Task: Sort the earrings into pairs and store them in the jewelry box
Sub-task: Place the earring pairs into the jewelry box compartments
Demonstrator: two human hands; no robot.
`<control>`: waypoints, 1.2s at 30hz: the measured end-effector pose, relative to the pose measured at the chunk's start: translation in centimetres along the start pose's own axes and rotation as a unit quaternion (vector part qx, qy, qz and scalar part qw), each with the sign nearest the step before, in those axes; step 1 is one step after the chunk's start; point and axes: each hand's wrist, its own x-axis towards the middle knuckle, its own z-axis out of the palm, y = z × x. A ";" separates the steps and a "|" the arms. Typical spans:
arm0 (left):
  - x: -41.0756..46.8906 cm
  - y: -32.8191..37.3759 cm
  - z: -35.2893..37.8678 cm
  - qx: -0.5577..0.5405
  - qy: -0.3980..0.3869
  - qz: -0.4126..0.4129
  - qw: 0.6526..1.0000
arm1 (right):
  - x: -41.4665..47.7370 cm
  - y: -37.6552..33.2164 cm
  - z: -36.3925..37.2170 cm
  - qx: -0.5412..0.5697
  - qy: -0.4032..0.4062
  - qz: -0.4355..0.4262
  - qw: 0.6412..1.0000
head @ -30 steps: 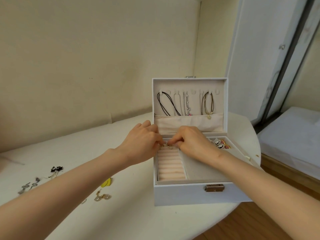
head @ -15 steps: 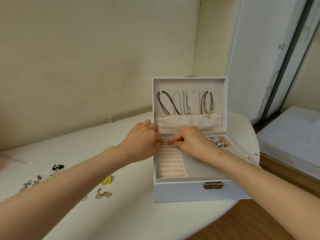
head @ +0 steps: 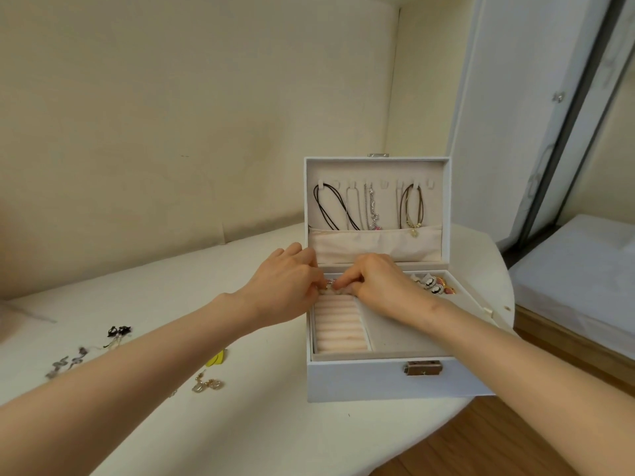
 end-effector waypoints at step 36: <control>-11.4 -6.4 0.6 -0.155 -0.168 -0.242 0.943 | 0.1 -12.6 9.8 -0.009 -0.162 -0.048 0.986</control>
